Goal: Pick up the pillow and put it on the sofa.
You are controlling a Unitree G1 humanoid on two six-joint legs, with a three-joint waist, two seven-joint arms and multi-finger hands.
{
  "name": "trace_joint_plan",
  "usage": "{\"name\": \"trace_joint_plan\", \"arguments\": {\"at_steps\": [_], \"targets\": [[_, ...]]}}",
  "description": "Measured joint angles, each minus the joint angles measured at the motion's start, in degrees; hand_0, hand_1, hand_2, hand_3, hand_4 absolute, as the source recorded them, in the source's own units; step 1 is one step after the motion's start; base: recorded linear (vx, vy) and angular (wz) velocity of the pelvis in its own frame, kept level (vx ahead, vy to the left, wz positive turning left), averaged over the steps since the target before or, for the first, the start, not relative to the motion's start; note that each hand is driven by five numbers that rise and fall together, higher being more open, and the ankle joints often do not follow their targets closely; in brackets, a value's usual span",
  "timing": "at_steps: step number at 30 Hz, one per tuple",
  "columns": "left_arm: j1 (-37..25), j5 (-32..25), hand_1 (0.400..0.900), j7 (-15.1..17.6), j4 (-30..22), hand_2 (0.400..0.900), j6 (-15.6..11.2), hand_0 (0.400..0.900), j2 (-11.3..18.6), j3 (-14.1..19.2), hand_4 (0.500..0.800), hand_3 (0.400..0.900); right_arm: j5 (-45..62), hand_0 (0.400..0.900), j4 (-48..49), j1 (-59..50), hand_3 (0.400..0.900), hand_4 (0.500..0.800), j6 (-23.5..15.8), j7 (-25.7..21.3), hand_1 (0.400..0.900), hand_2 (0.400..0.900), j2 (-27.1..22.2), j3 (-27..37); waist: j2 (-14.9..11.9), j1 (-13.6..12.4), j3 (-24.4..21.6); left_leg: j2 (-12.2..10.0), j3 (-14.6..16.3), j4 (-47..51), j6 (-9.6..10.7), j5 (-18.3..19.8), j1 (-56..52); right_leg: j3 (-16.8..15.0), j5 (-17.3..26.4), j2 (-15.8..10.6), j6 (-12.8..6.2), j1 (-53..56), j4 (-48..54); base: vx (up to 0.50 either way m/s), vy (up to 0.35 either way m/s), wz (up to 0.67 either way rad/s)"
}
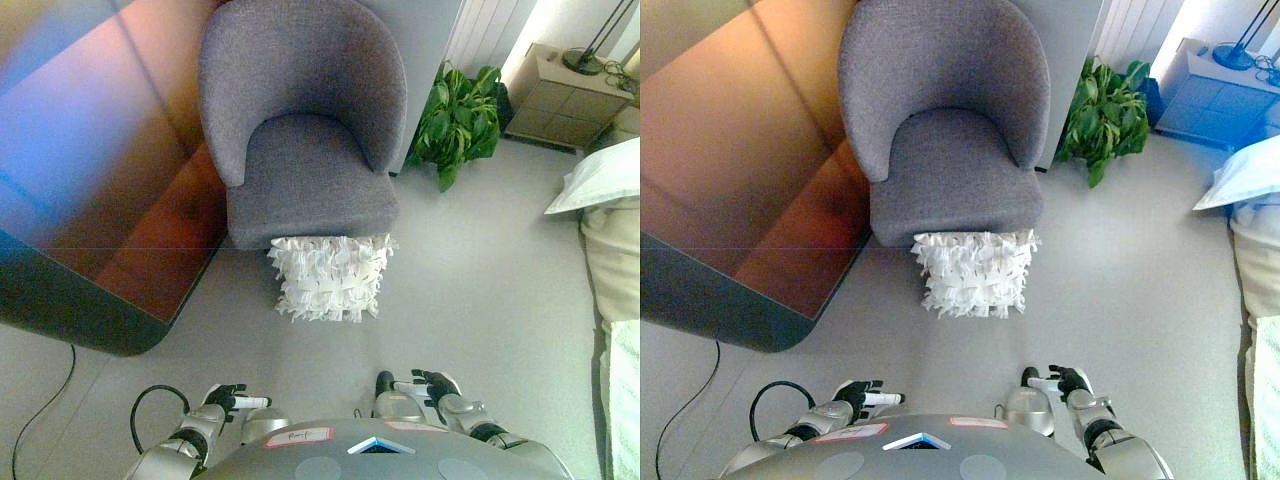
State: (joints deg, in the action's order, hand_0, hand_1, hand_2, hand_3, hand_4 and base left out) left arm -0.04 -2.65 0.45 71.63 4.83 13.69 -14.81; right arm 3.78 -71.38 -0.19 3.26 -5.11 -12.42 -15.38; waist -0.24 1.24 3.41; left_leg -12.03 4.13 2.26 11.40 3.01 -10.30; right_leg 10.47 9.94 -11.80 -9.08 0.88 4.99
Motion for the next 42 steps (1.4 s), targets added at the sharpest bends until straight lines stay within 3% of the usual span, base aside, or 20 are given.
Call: {"name": "trace_joint_plan", "arguments": {"at_steps": [7, 11, 13, 15, 16, 17, 18, 19, 20, 21, 22, 24, 26, 30, 31, 34, 35, 36, 39, 42], "targets": [[0.0, 0.0, 0.900, 0.7, 0.0, 0.900, -1.0, 0.900, -0.1, 0.0, 0.800, 0.900, 1.0, 0.900, -0.1, 0.1, 0.900, 0.800, 1.2, -2.3, 0.900, 0.900, -0.1, 1.0, 0.4, 0.1, 0.3, -0.4, 0.0, -0.1, -0.2, 0.1, 0.3, -0.3, 0.0, 0.4, -0.07, -0.4, -0.1, 0.03, -0.114, -0.01], [-1.2, -1.2, 0.900, 2.6, 0.6, 0.900, -2.5, 0.900, -0.1, 0.3, 0.800, 0.900, 1.5, 0.900, -0.1, -0.9, 0.900, 0.800, 1.2, -2.5, 0.900, 0.900, -0.2, 2.4, 1.3, 0.3, 1.9, -2.4, -0.5, -2.2, -0.9, 0.5, 2.0, -1.9, -2.4, 2.4, 0.77, -2.6, -4.1, 0.05, -0.173, -0.03], [-1.9, -3.5, 0.900, 3.8, 1.8, 0.900, -2.8, 0.900, -0.1, 1.7, 0.800, 0.900, 2.5, 0.900, -0.2, -2.6, 0.900, 0.800, 1.3, -2.6, 0.900, 0.900, -0.3, 2.9, 0.9, 0.1, 3.2, -3.4, -0.3, -7.4, -1.5, 0.7, 4.6, -2.1, -6.9, 3.2, 2.23, -6.8, -12.6, 0.09, -0.185, -0.22], [-2.8, -6.3, 0.900, 4.6, 3.0, 0.900, -3.9, 0.900, 0.9, 3.7, 0.800, 0.900, 2.7, 0.900, -0.2, -4.7, 0.900, 0.800, 1.3, -2.3, 0.900, 0.900, 0.4, 2.8, -1.8, 0.0, 5.4, -3.5, -1.2, -17.2, -1.8, 0.5, 8.9, -3.4, -11.1, 3.1, 4.16, -10.1, -19.8, 0.20, -0.071, -0.18], [-3.2, -9.4, 0.900, 4.7, 3.0, 0.900, -5.0, 0.900, 0.5, 6.0, 0.800, 0.900, 2.5, 0.900, -1.2, -4.9, 0.900, 0.800, 1.5, -2.4, 0.900, 0.900, 0.4, 2.7, -3.1, -0.3, 6.5, -3.7, -1.2, -26.1, -4.1, -2.0, 14.8, -4.4, -10.7, 3.4, 4.69, -7.1, -15.6, 0.27, 0.020, -0.14], [-3.6, -9.6, 0.900, 4.6, 2.4, 0.900, -5.2, 0.900, 0.4, 6.4, 0.800, 0.900, 2.5, 0.900, -2.2, -4.8, 0.900, 0.800, 1.6, -2.4, 0.900, 0.900, 0.2, 2.7, -3.4, -0.2, 6.7, -2.8, -0.8, -26.7, -3.0, -1.0, 16.1, -4.7, -10.4, 3.2, 4.72, -5.7, -12.9, 0.41, 0.074, -0.21], [-3.2, -9.5, 0.900, 4.5, 2.1, 0.900, -5.7, 0.900, -0.2, 6.3, 0.800, 0.900, 2.3, 0.900, -4.7, -5.0, 0.900, 0.800, 2.3, -2.4, 0.900, 0.900, -0.4, 2.8, -3.6, -1.4, 6.3, -0.1, 2.2, -19.3, -3.3, -0.3, 15.2, -5.2, -10.7, 3.0, 4.22, -3.4, -6.6, 0.44, 0.102, -0.27], [-3.3, -9.6, 0.900, 4.5, 2.4, 0.900, -6.0, 0.900, -1.8, 6.5, 0.800, 0.900, 2.3, 0.900, -5.9, -5.1, 0.900, 0.800, 2.7, -2.3, 0.900, 0.900, -2.2, 3.1, 0.2, -3.2, 6.6, -1.8, 3.9, -11.5, -3.0, -0.3, 13.9, -3.2, -11.4, 6.8, 5.14, -3.9, -13.2, 0.52, 0.132, -0.35], [-2.9, -9.6, 0.900, 4.4, 2.5, 0.900, -6.2, 0.900, -1.9, 6.9, 0.800, 0.900, 2.2, 0.900, -6.2, -4.6, 0.900, 0.800, 2.9, -2.3, 0.900, 0.900, -2.9, 4.0, 2.9, -3.1, 7.2, -3.2, 3.1, -8.0, -1.5, -3.9, 12.8, 0.3, -14.4, 9.5, 5.99, -4.4, -23.1, 0.50, 0.157, -0.38], [-1.7, -11.2, 0.900, 4.4, 2.4, 0.900, -6.5, 0.900, 0.2, 8.0, 0.800, 0.900, 2.2, 0.900, -6.5, -3.7, 0.900, 0.800, 3.5, -2.2, 0.900, 0.900, -1.0, 4.1, -0.3, -5.1, 8.1, -2.0, 4.6, -9.0, -1.2, -4.9, 10.8, -0.8, -23.2, 8.4, 7.87, -4.4, -29.7, 0.50, 0.175, -0.33], [-1.9, -13.7, 0.900, 4.5, 2.3, 0.900, -6.8, 0.900, 1.0, 11.2, 0.800, 0.900, 2.3, 0.900, -6.0, -1.3, 0.900, 0.800, 3.6, -1.8, 0.900, 0.900, 0.5, 4.1, -1.9, -3.2, 9.2, -3.4, 4.7, -14.1, -0.9, -4.0, 14.2, -0.5, -24.9, 9.2, 10.56, -2.1, -27.5, 0.52, 0.192, -0.29], [-3.2, -14.1, 0.900, 4.4, 2.4, 0.900, -6.7, 0.900, 0.8, 11.4, 0.800, 0.900, 2.2, 0.900, -6.9, -0.1, 0.900, 0.800, 4.3, -1.9, 0.900, 0.900, 0.4, 4.4, -1.9, -3.5, 9.5, -2.3, 5.1, -13.0, -0.6, -3.9, 17.8, -1.1, -24.6, 9.0, 11.04, -3.0, -26.2, 0.57, 0.223, -0.16], [-5.0, -14.9, 0.900, 4.5, 3.3, 0.900, -6.7, 0.900, -0.8, 11.7, 0.800, 0.900, 2.2, 0.900, -8.7, 0.2, 0.900, 0.800, 5.3, -2.0, 0.900, 0.900, -1.1, 4.6, 0.4, -3.7, 11.7, -3.1, 6.3, -6.7, -0.7, -4.8, 18.7, -1.4, -23.3, 10.2, 12.50, 0.5, -20.5, 0.76, 0.308, 0.11], [-6.1, -15.7, 0.900, 4.8, 4.3, 0.900, -6.1, 0.900, -1.2, 11.8, 0.800, 0.900, 2.2, 0.900, -9.5, 2.4, 0.900, 0.800, 5.1, -1.1, 0.900, 0.900, -1.7, 6.8, 2.5, -3.2, 12.6, -5.6, 11.8, -4.6, 0.4, -6.4, 20.0, -1.5, -24.6, 11.1, 10.58, 6.7, -20.2, 0.72, 0.343, 0.13], [-6.1, -15.7, 0.900, 4.7, 3.9, 0.900, -6.0, 0.900, -0.9, 12.6, 0.800, 0.900, 2.1, 0.900, -9.1, 2.1, 0.900, 0.800, 4.4, -0.5, 0.900, 0.900, -1.7, 6.7, 1.6, -3.7, 12.1, -5.2, 12.9, -7.4, -1.3, -6.4, 20.8, -1.6, -27.4, 9.8, 8.88, 7.2, -23.2, 0.74, 0.249, 0.00], [-6.0, -15.6, 0.900, 4.6, 3.5, 0.900, -6.3, 0.900, 0.1, 14.9, 0.800, 0.900, 2.0, 0.900, -8.2, 1.6, 0.900, 0.800, 2.4, -0.2, 0.900, 0.900, -0.9, 6.7, -1.6, -5.7, 10.1, -3.0, 10.8, -18.9, -2.8, -6.8, 24.2, -3.0, -30.7, 6.4, 5.80, 8.6, -24.2, 0.65, 0.242, 0.18], [-5.9, -15.2, 0.900, 4.6, 3.4, 0.900, -6.3, 0.900, 0.7, 15.2, 0.800, 0.900, 2.0, 0.900, -7.9, 1.9, 0.900, 0.800, 2.2, 0.0, 0.900, 0.900, -0.4, 6.6, -3.5, -6.4, 9.4, -1.8, 10.9, -21.8, -6.2, -6.2, 24.2, -3.4, -31.7, 4.6, 4.30, 9.8, -24.0, 0.57, 0.316, 0.23], [-5.6, -14.9, 0.900, 4.7, 3.3, 0.900, -6.0, 0.900, 1.8, 15.0, 0.800, 0.900, 1.9, 0.900, -7.4, 1.5, 0.900, 0.800, 2.1, 0.7, 0.900, 0.900, 0.4, 6.7, -6.0, -6.4, 7.9, -0.2, 12.1, -24.3, -9.4, -3.7, 24.9, -3.4, -31.3, 2.6, 2.94, 11.0, -22.7, 0.55, 0.285, 0.15], [-6.1, -12.7, 0.900, 4.4, 2.7, 0.900, -4.7, 0.900, 4.2, 13.7, 0.800, 0.900, 0.9, 0.900, -5.8, -1.4, 0.900, 0.800, 1.1, 1.8, 0.900, 0.900, 1.6, 6.6, -7.9, -6.4, 7.0, 0.4, 11.5, -32.0, -10.7, 3.6, 26.4, -1.1, -26.7, 0.1, 1.40, 8.5, -30.5, 0.49, 0.139, 0.02], [-6.1, -11.4, 0.900, 4.4, 2.5, 0.900, -4.2, 0.900, 5.7, 12.0, 0.800, 0.900, 1.0, 0.900, -2.9, -2.9, 0.900, 0.800, 0.4, 1.8, 0.900, 0.900, 1.6, 6.6, -8.8, -6.5, 6.3, 1.4, 13.0, -31.7, -11.9, 6.3, 25.5, -0.9, -22.6, -1.4, 1.11, 7.2, -32.8, 0.33, -0.033, -0.22]]}}
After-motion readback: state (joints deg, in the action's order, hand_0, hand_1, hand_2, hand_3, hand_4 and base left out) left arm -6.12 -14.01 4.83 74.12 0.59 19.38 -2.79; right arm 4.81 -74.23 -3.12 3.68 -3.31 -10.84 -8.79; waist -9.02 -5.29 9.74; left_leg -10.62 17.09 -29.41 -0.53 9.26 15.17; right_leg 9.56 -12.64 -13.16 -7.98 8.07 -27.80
